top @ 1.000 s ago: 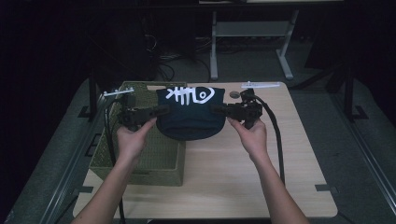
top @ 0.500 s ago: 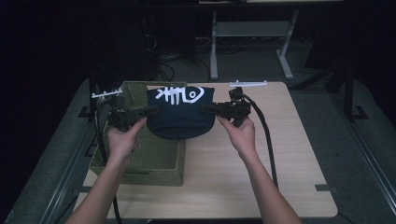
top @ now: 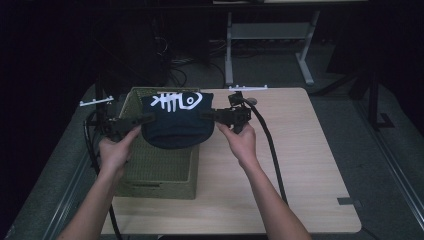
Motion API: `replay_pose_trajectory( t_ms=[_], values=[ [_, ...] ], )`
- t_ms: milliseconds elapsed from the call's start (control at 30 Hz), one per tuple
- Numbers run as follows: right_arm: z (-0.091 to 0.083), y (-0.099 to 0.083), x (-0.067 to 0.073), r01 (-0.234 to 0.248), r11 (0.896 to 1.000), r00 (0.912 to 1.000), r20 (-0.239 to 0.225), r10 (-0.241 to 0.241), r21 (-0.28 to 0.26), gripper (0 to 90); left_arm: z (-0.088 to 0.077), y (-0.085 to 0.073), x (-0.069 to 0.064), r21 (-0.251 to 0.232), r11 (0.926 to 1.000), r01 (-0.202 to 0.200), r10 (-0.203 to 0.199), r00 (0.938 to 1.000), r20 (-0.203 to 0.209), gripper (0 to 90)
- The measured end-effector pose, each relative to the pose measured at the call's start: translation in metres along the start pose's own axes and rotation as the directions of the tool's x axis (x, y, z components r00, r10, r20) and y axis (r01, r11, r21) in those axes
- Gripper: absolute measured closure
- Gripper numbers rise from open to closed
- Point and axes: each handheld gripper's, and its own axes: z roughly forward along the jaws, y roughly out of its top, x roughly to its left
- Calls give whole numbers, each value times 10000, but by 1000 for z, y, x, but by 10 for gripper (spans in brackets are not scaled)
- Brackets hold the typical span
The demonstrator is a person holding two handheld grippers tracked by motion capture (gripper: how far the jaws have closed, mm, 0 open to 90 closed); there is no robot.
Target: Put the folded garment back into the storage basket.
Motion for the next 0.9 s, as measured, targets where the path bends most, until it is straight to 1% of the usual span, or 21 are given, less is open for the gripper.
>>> replay_pose_trajectory(
  t_ms=[67,233,267,333,433,567,700,867,900],
  values=[
    [5,1,2,55,10000,10000,-25,-55,39,727,-4,0,4,1,10000,37,-37,9999,-112,655],
    [20,1,8,1,10000,9998,-213,1,95,727,-15,0,16,54,9996,260,-259,9996,-134,649],
    [22,0,8,48,9999,9997,-234,-46,94,725,-18,0,19,32,9996,286,-286,9995,-128,649],
    [29,-1,9,27,9999,9996,-297,-23,132,725,-22,-1,23,43,9994,350,-349,9992,-202,648],
    [37,-3,11,12,9997,9995,-306,-4,257,725,-27,-1,29,37,9992,407,-406,9989,-254,646],
    [48,-5,12,-39,9994,9995,-319,49,330,724,-33,-1,38,174,9979,624,-618,9975,-342,635],
    [60,-7,15,-5,9987,9996,-268,19,509,722,-38,-2,45,113,9967,808,-800,9952,-561,620],
    [73,-9,18,64,9980,9997,-256,-48,621,722,-45,-5,53,134,9960,884,-872,9935,-739,624],
    [75,-10,18,42,9978,9995,-317,-21,656,721,-46,-6,55,106,9957,923,-912,9928,-780,623]
  ],
)
